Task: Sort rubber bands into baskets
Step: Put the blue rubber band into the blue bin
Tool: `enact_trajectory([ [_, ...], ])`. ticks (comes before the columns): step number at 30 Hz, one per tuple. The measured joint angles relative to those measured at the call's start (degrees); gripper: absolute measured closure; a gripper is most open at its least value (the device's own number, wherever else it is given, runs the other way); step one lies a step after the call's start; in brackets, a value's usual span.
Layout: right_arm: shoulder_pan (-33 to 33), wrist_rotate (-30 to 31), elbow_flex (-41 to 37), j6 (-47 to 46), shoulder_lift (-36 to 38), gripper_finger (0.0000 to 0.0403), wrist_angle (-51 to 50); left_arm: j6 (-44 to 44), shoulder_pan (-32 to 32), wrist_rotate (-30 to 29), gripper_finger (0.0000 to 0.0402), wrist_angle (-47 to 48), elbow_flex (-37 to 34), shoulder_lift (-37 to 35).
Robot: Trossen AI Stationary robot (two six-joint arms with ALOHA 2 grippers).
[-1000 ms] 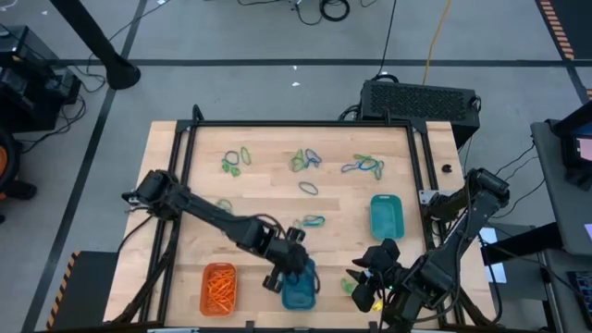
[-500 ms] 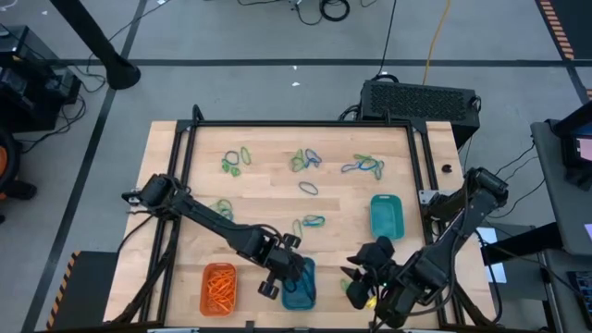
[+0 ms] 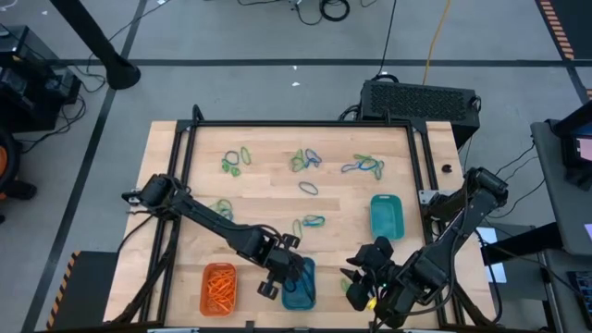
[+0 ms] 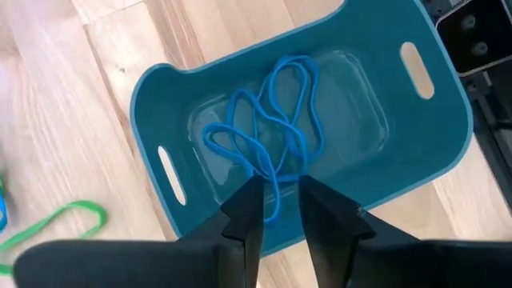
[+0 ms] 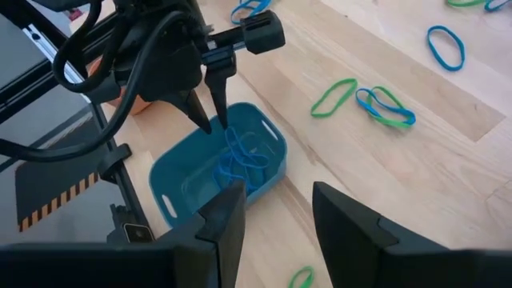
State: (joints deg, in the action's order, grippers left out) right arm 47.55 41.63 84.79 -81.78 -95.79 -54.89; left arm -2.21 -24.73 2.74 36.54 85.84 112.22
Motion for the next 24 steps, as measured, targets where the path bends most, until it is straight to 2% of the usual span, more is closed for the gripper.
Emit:
enact_trajectory([
  [4,0.0,-0.1,0.0,0.2,0.0,0.0266,0.3,-0.9,0.1,0.0,0.0309,0.7,0.0,0.0],
  [8,-0.2,-3.1,0.0,0.2,0.0,0.0266,0.3,-0.1,1.3,0.0,0.0309,2.8,0.0,-0.7],
  [21,-3.2,-4.2,-0.1,1.5,0.0,0.0266,0.8,7.1,10.9,-0.1,0.0309,7.5,0.0,-7.8],
  [24,-4.5,-4.2,-0.1,-1.9,0.0,0.0266,0.9,10.5,13.6,-0.1,0.0309,8.7,-0.2,-9.6],
])
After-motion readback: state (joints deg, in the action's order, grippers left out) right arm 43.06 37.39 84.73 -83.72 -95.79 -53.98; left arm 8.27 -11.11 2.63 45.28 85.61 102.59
